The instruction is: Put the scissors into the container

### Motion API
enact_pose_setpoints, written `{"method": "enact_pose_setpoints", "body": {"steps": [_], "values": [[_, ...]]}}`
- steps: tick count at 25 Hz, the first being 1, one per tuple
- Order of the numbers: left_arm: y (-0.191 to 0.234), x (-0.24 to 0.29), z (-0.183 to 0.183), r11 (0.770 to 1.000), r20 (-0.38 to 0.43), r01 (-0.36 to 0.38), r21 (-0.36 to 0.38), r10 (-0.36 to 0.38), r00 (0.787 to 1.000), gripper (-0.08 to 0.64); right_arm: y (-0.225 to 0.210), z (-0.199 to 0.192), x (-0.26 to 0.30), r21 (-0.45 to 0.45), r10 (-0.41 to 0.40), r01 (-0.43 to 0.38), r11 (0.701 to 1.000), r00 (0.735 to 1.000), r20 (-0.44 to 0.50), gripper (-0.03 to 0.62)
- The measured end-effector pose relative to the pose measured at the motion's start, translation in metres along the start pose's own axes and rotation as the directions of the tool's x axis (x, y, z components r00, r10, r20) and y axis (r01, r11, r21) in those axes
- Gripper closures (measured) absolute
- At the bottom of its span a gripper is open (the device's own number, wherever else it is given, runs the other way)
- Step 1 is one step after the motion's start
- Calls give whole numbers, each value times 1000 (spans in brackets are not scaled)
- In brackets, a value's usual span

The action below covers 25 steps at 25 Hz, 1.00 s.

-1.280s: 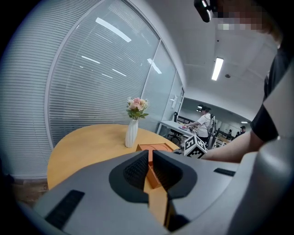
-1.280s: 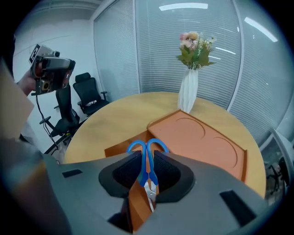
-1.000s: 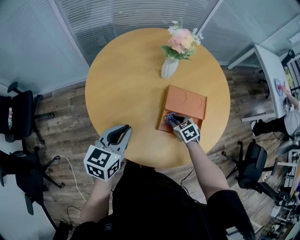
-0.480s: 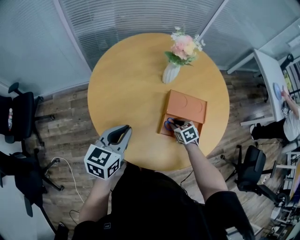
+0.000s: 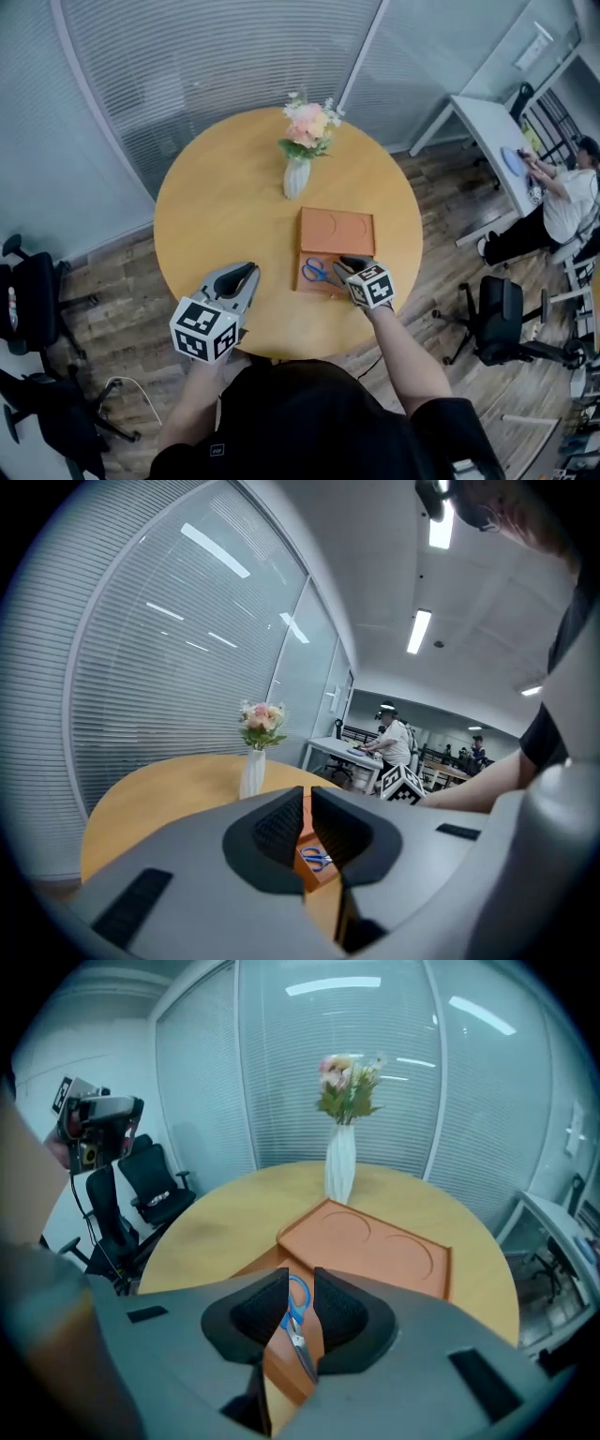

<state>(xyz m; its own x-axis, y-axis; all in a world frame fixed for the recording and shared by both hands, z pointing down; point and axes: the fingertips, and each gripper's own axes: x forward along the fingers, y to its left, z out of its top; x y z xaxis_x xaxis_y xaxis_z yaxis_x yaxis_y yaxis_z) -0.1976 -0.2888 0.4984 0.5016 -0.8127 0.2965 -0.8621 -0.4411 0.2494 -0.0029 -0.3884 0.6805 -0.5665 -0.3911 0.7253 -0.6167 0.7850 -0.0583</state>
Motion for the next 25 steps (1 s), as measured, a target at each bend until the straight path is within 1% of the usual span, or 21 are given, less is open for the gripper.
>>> {"method": "enact_pose_setpoints", "body": {"steps": [3, 6, 9, 11, 13, 16, 19, 23, 25], "values": [[-14, 14, 6, 997, -1, 65, 31, -65, 998, 524, -6, 10, -34, 67, -49, 44, 997, 995, 86, 497], [-27, 26, 16, 991, -7, 114, 73, -113, 994, 525, -10, 24, -65, 93, -91, 76, 993, 982, 167, 497], [-41, 39, 29, 984, -4, 143, 106, -143, 990, 523, -17, 34, -91, 108, -136, 114, 988, 964, 227, 511], [-49, 44, 39, 980, 3, 151, 127, -153, 988, 525, -20, 42, -113, 138, -156, 122, 983, 949, 275, 514], [-53, 48, 50, 976, 9, 152, 155, -155, 988, 524, -24, 57, -138, 172, -168, 114, 978, 923, 345, 522], [-56, 55, 67, 974, 26, 141, 178, -148, 989, 524, -28, 85, -177, 198, -180, 98, 975, 872, 455, 543], [-60, 58, 84, 972, 52, 130, 198, -143, 988, 524, -25, 110, -209, 163, -176, 104, 981, 830, 529, 549], [-63, 62, 109, 966, 89, 115, 234, -139, 986, 525, -19, 137, -237, 98, -145, 107, 989, 788, 599, 551], [-66, 64, 118, 962, 92, 113, 250, -140, 986, 525, -17, 147, -250, 80, -133, 106, 991, 766, 629, 552]]}}
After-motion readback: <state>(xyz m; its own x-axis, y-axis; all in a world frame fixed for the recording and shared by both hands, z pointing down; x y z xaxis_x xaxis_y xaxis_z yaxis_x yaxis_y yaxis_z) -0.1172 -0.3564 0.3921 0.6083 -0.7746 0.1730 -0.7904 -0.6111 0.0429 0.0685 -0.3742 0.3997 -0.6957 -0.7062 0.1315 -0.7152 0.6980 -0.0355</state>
